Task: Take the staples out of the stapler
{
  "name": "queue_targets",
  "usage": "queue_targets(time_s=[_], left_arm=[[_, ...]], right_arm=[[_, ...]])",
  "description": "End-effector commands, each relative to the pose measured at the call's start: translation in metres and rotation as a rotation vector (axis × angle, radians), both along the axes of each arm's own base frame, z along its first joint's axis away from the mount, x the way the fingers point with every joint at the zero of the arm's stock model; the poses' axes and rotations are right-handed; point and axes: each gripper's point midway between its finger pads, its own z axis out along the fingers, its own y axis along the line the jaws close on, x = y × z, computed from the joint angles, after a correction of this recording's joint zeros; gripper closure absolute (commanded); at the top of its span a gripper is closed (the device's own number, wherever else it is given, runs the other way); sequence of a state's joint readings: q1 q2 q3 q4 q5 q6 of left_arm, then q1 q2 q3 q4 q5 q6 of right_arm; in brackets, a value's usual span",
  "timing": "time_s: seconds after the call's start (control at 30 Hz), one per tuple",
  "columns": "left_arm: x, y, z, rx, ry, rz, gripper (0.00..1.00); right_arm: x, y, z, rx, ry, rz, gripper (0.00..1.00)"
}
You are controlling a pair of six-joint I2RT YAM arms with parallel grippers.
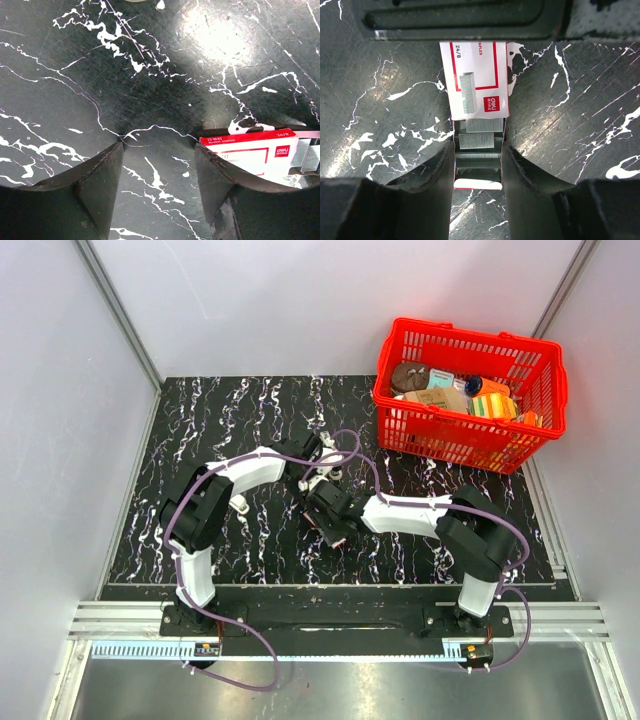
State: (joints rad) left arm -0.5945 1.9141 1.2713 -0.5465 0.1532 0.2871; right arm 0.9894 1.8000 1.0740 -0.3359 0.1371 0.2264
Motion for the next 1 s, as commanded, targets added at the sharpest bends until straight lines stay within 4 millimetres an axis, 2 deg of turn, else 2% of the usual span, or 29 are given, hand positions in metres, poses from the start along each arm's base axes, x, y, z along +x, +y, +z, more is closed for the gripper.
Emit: queue_targets(time_s=[0.0,0.47,0.67,0.97], left_arm=[[-0.047,-0.03,0.004,-0.08,0.116,-0.094,0.37],[-0.072,-0.049,-0.003,-0.103,0.185,-0.173,0.37],[-0.094,-0.053,-0.005,-0.11,0.228,-0.231,0.37],[-0.114,-0.062,-0.003,-0.127,0.269,-0.3,0.37]], right_arm=[[0.001,0.015,-0.001,0.054,-0.021,0.031,0.61],[0.006,0.019,0.0,0.064,-0.041,0.03,0.63],[0.007,0.019,0.0,0.067,-0.042,0.029,0.63],[0.006,0.018,0.0,0.071,-0.043,0.021,0.63]])
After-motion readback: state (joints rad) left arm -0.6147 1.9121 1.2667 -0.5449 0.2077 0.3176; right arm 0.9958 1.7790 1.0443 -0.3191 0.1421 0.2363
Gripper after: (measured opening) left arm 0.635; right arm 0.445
